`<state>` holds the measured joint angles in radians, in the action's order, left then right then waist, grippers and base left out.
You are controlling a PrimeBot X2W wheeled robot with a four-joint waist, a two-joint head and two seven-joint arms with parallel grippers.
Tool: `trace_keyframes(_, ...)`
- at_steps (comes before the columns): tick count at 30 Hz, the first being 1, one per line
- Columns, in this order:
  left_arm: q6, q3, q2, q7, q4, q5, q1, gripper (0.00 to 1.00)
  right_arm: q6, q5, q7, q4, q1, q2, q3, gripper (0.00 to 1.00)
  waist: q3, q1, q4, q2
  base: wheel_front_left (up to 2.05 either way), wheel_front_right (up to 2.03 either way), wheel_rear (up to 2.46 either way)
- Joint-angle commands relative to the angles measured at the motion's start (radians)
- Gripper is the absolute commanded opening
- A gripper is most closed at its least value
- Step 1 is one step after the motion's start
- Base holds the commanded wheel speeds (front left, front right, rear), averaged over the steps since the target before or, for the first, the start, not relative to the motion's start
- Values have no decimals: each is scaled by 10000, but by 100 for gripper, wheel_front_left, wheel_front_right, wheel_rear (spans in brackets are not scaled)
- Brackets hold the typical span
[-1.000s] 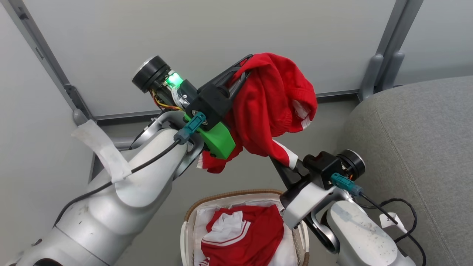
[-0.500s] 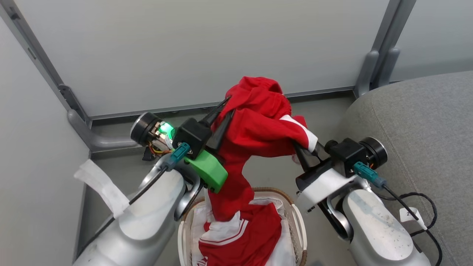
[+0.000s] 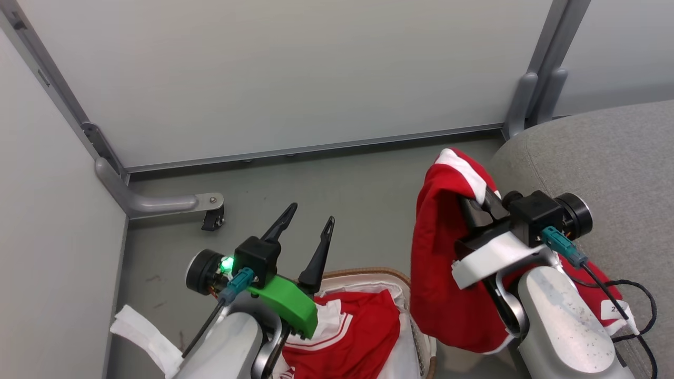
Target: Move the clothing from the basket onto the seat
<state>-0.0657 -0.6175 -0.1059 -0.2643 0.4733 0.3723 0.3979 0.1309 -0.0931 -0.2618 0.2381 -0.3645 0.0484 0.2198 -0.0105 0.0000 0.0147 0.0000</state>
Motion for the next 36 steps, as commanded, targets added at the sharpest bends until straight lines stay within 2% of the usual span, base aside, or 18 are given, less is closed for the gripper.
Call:
trace_keyframes(1, -74, 170, 73, 0, -11, -48, -321, 100, -3, 65, -49, -37, 152, 35, -130, 0, 5, 0, 27, 0, 0, 0, 0)
trace_keyframes(9, -326, 618, 407, -1, -40, -427, -1125, 100, -3, 265, -49, 69, 266, 34, -442, 0, 3, 0, 215, 0, 0, 0, 0)
trace_keyframes(15, -468, 702, 511, 0, -158, -535, -1417, 100, -3, 388, -49, 96, -15, 38, -475, 0, -76, 0, 692, 0, 0, 0, 0)
trace_keyframes(30, -446, 418, 539, 2, -711, -458, -1040, 100, -8, 898, -49, -38, -862, 338, -997, 0, -988, 0, 3185, 0, 0, 0, 0)
trace_keyframes(36, -501, 241, 534, 2, -746, -573, -781, 100, -6, 920, -49, -183, -959, 437, -1444, 0, -1353, 0, 3830, 0, 0, 0, 0)
